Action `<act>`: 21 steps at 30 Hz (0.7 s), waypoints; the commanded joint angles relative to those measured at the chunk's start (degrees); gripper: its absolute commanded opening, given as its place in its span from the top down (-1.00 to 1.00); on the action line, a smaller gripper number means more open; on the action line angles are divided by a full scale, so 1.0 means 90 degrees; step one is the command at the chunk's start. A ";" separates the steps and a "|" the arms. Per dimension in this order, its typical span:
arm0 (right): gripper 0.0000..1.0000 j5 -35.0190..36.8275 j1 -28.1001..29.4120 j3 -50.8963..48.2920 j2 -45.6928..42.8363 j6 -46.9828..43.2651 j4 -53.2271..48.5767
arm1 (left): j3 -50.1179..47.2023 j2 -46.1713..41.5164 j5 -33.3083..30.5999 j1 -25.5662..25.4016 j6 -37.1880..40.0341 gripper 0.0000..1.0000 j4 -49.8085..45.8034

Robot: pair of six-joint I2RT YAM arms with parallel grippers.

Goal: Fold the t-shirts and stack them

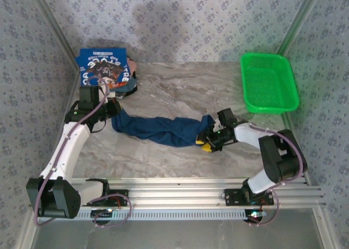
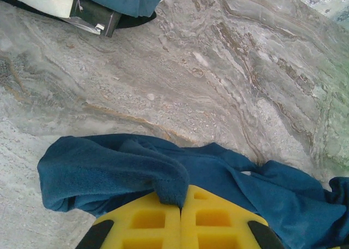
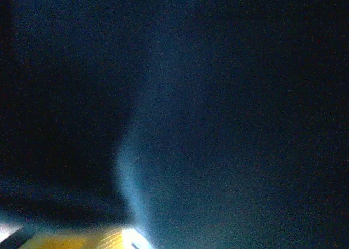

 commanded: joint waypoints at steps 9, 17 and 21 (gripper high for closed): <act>0.03 0.0284 -0.0180 0.0753 0.0408 -0.0767 -0.0725 | -0.0078 -0.0245 -0.0059 -0.0016 0.0250 1.00 -0.0028; -0.03 0.0399 -0.0225 0.0353 0.0050 -0.0781 -0.0773 | -0.0067 -0.0237 -0.0083 -0.0007 0.0262 1.00 -0.0002; -0.04 0.0391 -0.0348 0.0282 0.0195 -0.0709 -0.0280 | -0.0057 -0.0199 -0.0073 -0.0005 0.0262 1.00 0.0013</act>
